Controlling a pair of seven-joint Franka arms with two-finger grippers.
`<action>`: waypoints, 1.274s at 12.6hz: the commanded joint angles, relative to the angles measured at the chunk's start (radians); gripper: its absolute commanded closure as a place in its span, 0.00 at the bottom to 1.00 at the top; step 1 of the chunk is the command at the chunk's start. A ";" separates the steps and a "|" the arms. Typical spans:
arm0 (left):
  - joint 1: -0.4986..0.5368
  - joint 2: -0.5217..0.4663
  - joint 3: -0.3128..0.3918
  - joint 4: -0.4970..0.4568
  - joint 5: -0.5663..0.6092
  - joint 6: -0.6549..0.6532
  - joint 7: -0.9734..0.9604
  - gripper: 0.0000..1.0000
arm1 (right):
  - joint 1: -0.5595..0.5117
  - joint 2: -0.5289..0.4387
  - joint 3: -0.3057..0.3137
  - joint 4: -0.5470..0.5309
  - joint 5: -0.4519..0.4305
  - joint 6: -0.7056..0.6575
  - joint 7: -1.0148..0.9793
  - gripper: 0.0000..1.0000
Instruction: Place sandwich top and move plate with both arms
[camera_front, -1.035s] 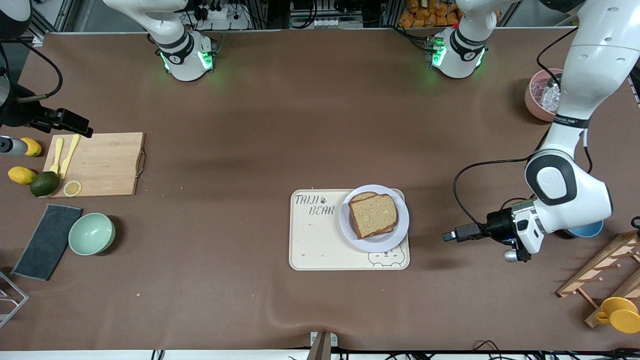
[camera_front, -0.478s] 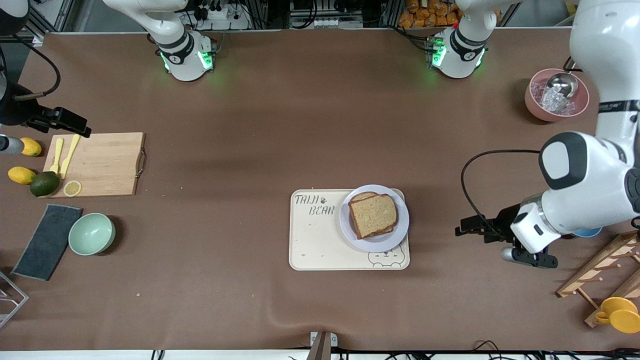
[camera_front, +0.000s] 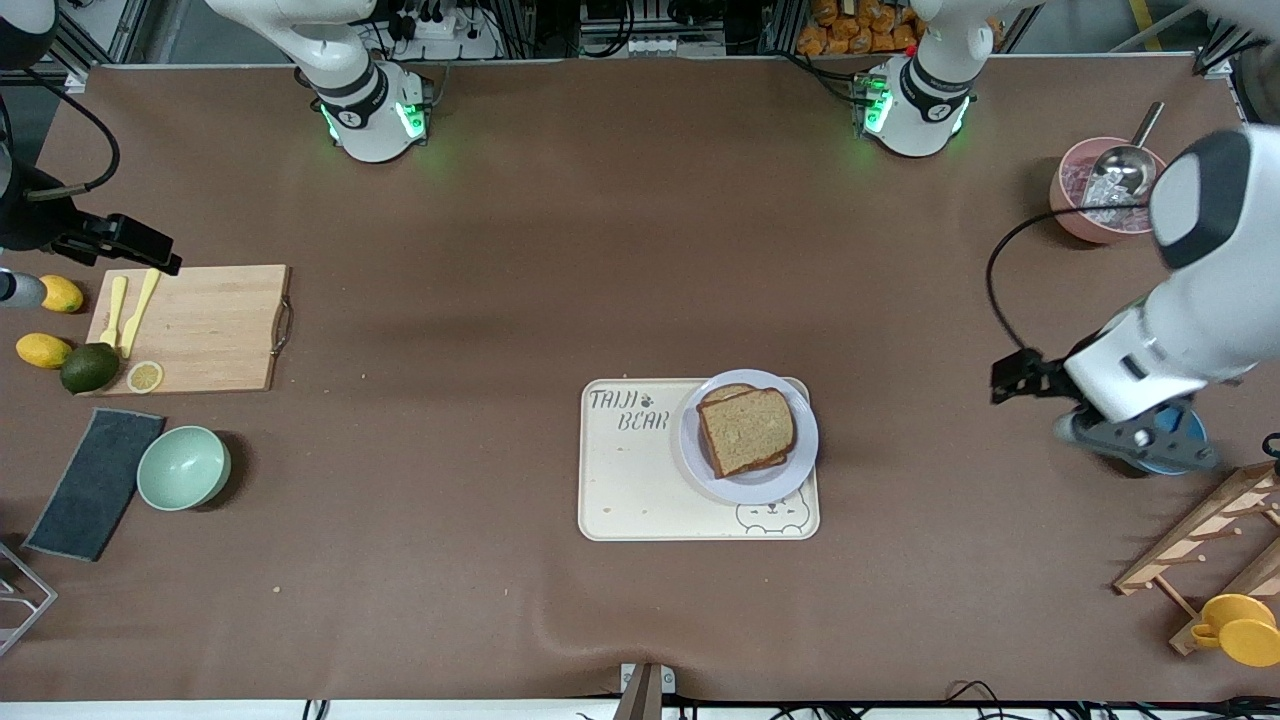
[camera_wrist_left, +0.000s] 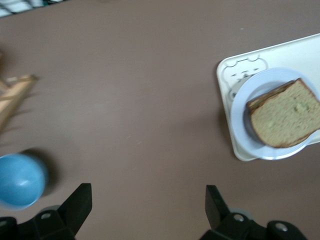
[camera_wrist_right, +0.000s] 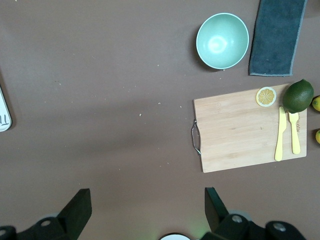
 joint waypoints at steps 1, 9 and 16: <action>0.069 -0.111 0.023 -0.028 0.025 -0.066 -0.002 0.00 | 0.000 0.002 0.002 0.011 0.000 -0.013 0.008 0.00; 0.152 -0.197 0.023 0.002 0.022 -0.163 0.044 0.00 | 0.001 0.003 0.004 0.011 0.000 -0.013 0.008 0.00; 0.067 -0.271 0.110 -0.049 -0.039 -0.178 0.010 0.00 | 0.001 0.003 0.004 0.011 0.000 -0.014 0.003 0.00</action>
